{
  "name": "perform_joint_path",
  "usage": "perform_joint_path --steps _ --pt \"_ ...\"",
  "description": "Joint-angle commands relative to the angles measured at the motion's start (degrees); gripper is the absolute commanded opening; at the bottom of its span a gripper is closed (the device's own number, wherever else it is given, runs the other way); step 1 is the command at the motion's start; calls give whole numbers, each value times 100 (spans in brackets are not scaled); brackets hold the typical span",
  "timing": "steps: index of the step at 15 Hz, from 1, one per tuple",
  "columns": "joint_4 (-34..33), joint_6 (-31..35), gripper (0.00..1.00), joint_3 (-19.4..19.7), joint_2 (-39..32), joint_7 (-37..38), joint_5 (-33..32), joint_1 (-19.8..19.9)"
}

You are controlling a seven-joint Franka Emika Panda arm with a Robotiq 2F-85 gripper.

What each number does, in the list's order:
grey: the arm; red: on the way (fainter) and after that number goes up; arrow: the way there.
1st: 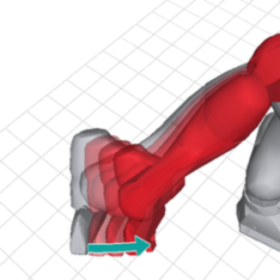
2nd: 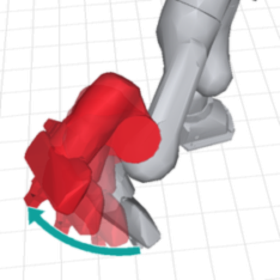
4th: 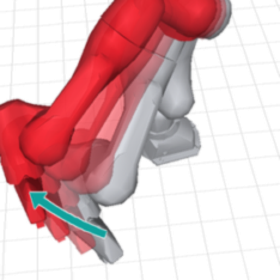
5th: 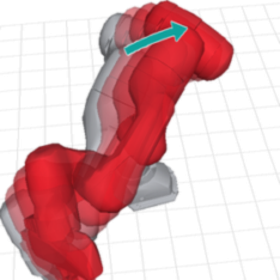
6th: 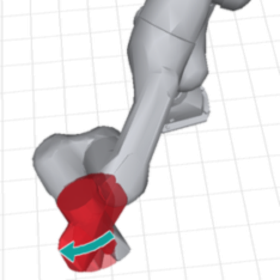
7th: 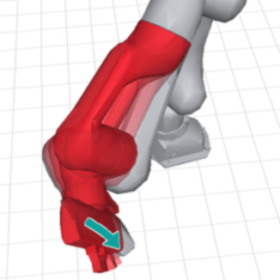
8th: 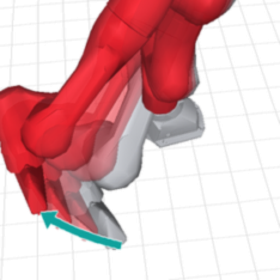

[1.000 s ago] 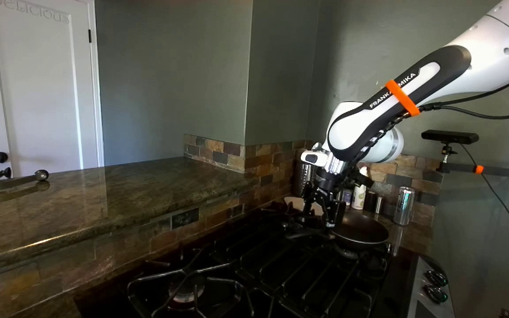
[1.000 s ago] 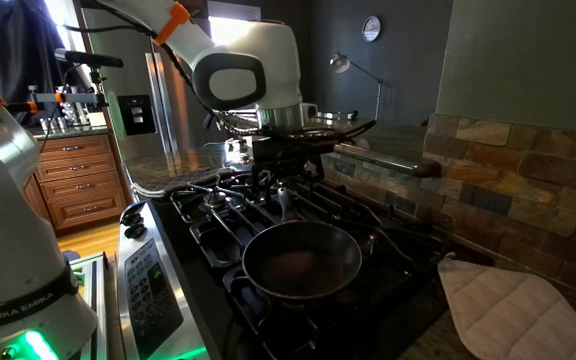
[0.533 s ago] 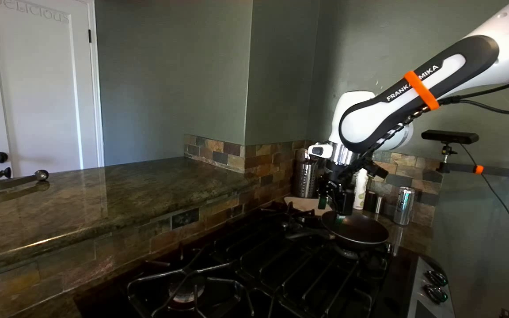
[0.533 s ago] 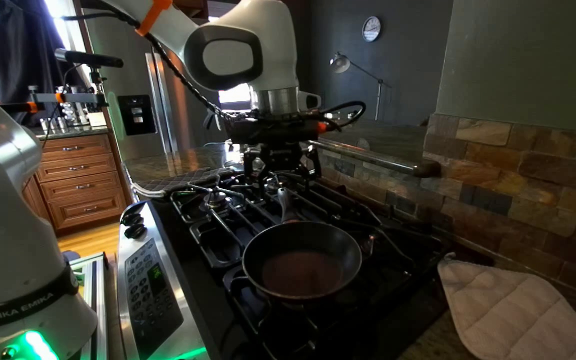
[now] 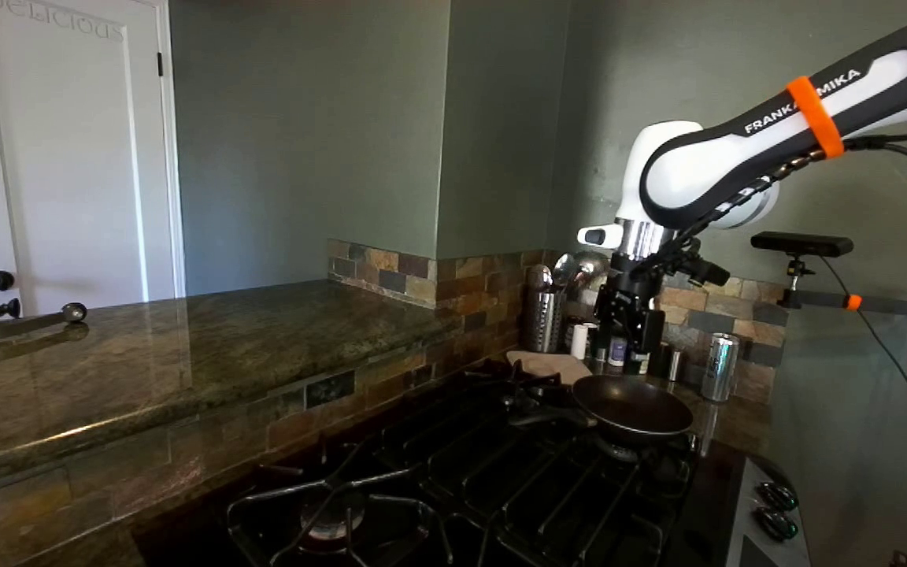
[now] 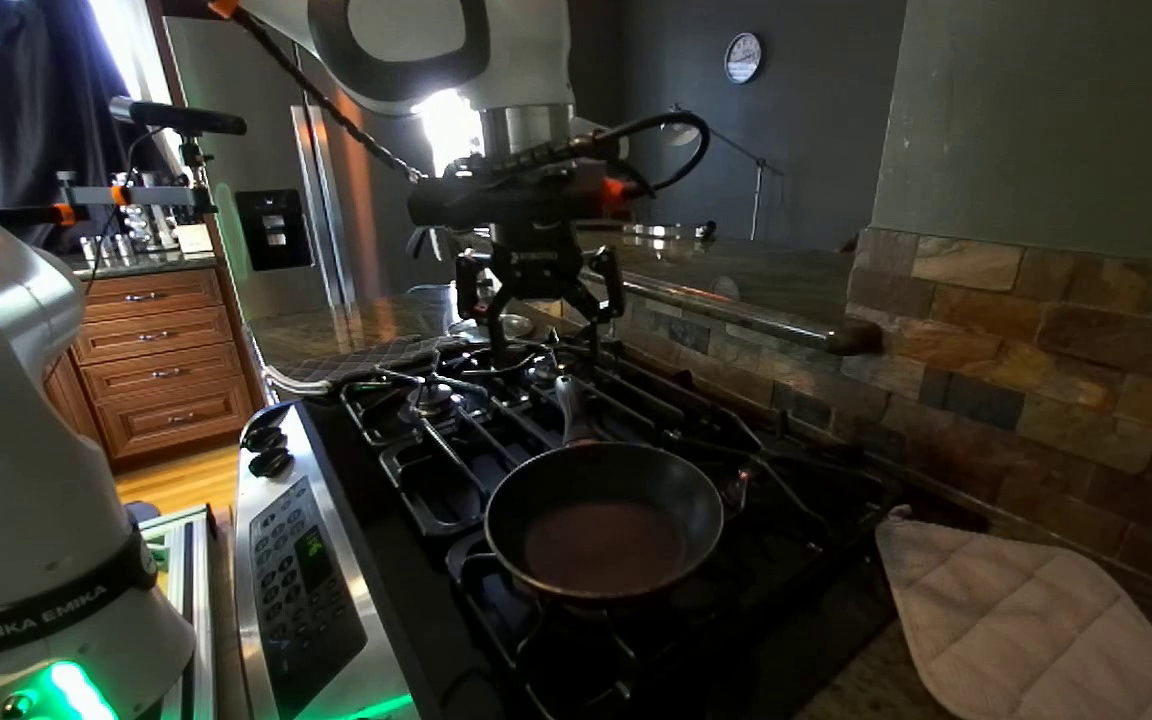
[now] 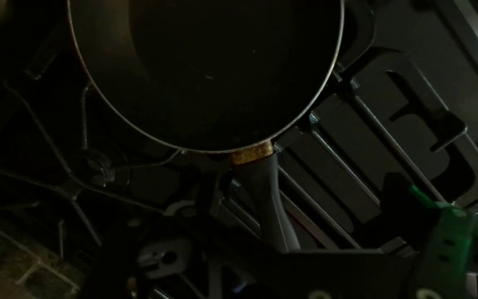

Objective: Move the pan to the bottom right stove plate

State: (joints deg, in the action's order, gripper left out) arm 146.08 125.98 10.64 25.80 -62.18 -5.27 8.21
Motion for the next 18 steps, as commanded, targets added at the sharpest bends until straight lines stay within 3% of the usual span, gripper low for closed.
perform_joint_path --steps 1,10,18 --pt "215 -101 100 148 519 -36 -260 -22" --pt "363 -40 100 203 935 83 -483 -32" --pt "142 -27 100 260 706 45 -384 -104"
